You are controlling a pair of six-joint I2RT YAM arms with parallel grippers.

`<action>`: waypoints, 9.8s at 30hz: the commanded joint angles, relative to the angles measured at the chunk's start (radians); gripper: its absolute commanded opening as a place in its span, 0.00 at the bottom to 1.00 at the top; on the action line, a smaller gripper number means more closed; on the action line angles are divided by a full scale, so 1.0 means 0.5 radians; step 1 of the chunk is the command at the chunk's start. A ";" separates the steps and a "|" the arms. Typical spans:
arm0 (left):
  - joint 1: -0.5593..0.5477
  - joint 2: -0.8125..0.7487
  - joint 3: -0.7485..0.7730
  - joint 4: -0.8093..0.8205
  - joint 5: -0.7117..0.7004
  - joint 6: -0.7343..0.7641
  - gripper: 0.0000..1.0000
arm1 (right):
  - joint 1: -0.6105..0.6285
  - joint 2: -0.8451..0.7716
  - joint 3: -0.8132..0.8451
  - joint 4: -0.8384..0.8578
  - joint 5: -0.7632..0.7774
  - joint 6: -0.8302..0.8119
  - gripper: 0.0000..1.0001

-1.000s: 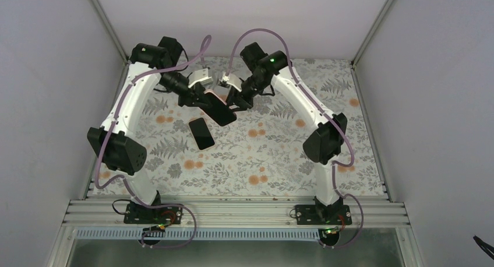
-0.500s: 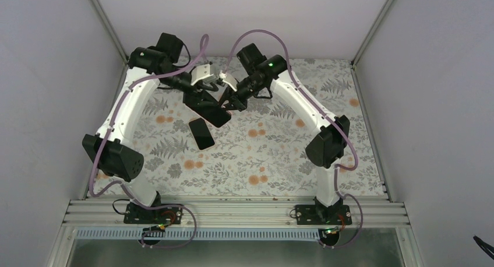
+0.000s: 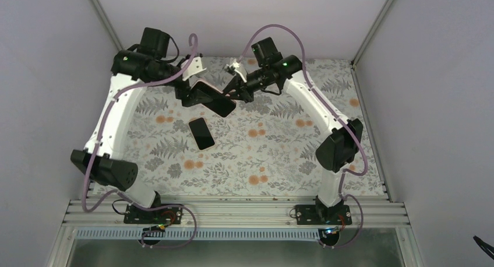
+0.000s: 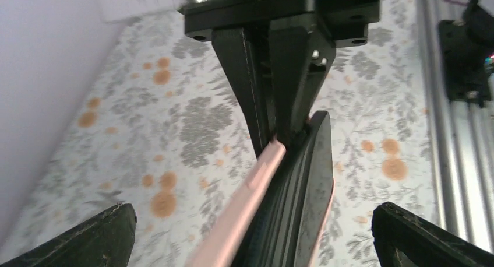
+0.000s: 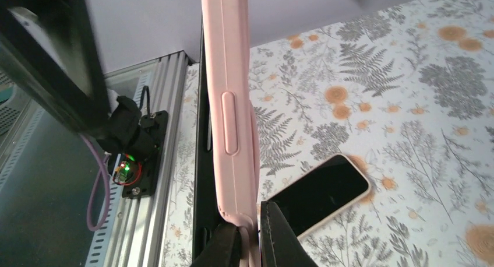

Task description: Take the phone out of the phone case

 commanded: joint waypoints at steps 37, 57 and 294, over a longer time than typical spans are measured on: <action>-0.560 0.027 -0.999 2.419 -1.368 -1.256 0.99 | -0.214 0.093 -0.052 1.144 1.154 1.144 0.03; -0.528 0.218 -0.883 2.524 -1.604 -1.379 0.90 | -0.213 0.009 -0.180 1.243 1.107 1.159 0.03; 1.057 -1.032 -2.322 2.099 -1.176 -0.641 1.00 | 0.796 0.991 -0.367 1.131 2.684 -0.128 1.00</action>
